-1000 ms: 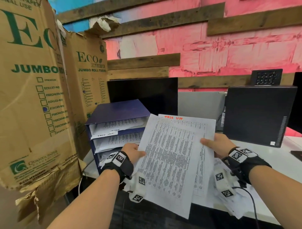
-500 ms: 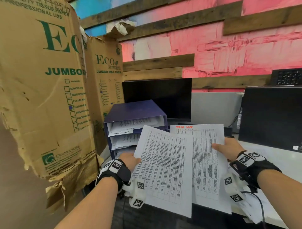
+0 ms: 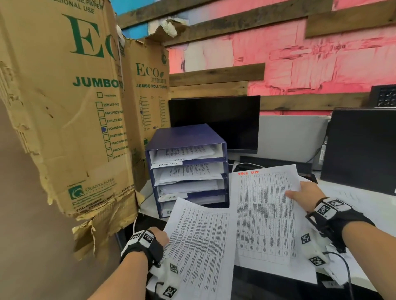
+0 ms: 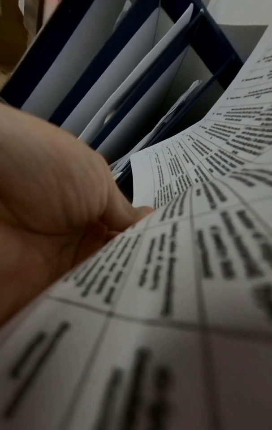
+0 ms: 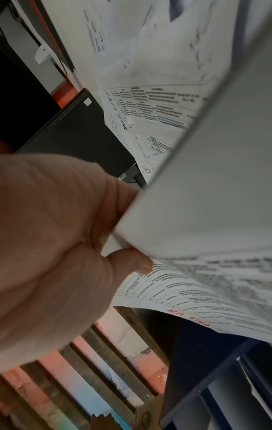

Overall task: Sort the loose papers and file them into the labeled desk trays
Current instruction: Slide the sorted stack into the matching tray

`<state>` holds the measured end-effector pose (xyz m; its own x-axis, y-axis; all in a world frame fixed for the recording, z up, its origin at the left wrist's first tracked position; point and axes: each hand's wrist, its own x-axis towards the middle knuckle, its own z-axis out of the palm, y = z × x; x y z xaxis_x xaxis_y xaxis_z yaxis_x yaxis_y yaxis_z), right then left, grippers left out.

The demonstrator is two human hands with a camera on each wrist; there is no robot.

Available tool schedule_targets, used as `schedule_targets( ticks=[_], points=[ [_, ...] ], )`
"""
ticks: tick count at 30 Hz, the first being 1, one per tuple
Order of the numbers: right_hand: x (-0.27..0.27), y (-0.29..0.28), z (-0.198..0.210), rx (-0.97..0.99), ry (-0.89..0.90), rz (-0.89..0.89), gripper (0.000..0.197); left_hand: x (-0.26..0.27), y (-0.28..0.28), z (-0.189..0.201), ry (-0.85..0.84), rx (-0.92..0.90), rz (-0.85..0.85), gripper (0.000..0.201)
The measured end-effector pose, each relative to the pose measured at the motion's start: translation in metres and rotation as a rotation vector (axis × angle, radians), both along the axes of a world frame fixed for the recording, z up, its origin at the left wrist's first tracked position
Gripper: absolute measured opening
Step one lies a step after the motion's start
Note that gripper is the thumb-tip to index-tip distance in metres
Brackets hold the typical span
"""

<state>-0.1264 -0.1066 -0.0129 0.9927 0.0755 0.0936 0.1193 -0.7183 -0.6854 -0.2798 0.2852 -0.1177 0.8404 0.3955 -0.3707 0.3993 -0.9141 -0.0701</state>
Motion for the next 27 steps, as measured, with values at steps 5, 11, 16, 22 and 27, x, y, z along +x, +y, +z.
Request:
schedule_targets(
  ticks=[5, 11, 16, 22, 27],
  points=[
    [-0.002, 0.008, -0.001, 0.0, 0.006, -0.004, 0.032, -0.009, 0.008, -0.002, -0.104, -0.095, 0.129, 0.036],
    [0.0, 0.003, -0.001, 0.001, -0.004, -0.027, 0.032, -0.004, 0.01, 0.002, -0.18, -0.127, 0.095, 0.033],
    [0.003, -0.002, -0.001, 0.002, -0.003, -0.042, 0.031, 0.017, 0.008, 0.012, -0.146, -0.006, 0.042, 0.033],
    [0.01, -0.004, -0.004, -0.021, -0.01, -0.043, 0.031, 0.101, 0.058, -0.092, -0.053, -0.273, 0.245, 0.027],
    [0.009, -0.005, -0.004, -0.003, -0.001, -0.05, 0.032, 0.038, -0.01, -0.005, -0.559, -0.67, 0.493, 0.031]
  ],
)
